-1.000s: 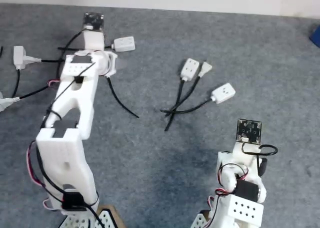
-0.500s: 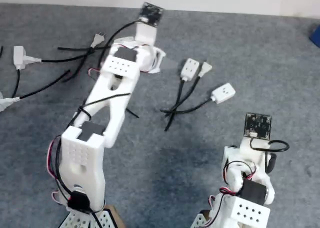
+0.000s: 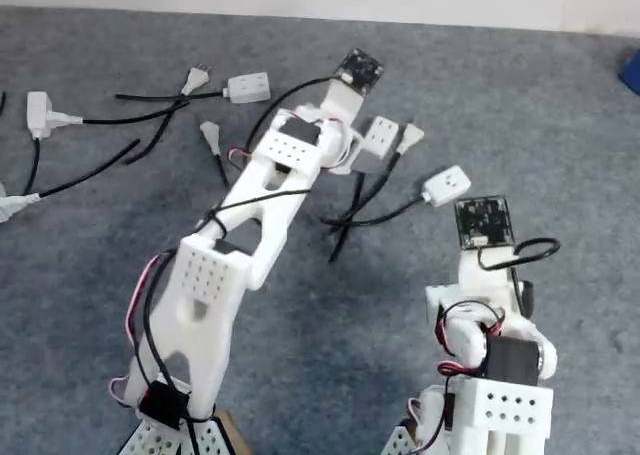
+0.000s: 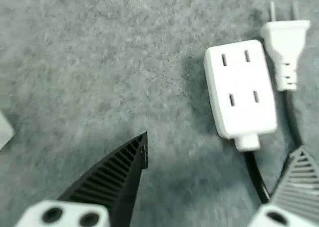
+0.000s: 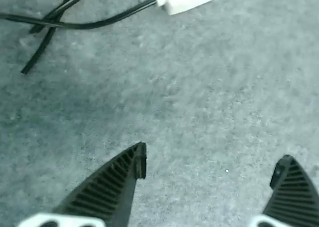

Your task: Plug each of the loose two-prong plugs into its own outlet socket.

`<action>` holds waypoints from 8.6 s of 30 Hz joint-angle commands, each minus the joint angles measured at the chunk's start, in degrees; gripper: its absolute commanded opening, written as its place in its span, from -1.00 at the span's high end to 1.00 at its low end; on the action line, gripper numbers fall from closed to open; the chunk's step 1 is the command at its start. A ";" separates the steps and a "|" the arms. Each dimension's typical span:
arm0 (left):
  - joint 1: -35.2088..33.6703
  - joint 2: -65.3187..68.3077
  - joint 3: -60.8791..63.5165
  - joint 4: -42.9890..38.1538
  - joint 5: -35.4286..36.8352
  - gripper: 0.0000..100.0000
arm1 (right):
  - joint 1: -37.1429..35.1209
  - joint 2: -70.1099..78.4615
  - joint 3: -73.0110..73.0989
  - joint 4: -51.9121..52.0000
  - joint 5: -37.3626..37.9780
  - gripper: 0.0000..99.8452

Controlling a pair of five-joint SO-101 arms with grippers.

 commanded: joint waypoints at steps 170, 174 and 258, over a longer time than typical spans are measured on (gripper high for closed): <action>-5.67 -109.93 105.36 16.88 -27.25 0.54 | -6.20 66.86 -49.98 11.82 0.70 0.24; -4.26 -109.93 105.36 19.96 -26.90 0.54 | -6.20 63.16 -44.35 10.42 0.70 0.24; -30.29 -109.93 116.35 -19.60 -5.10 0.54 | -15.60 115.74 -108.88 7.16 -38.07 0.24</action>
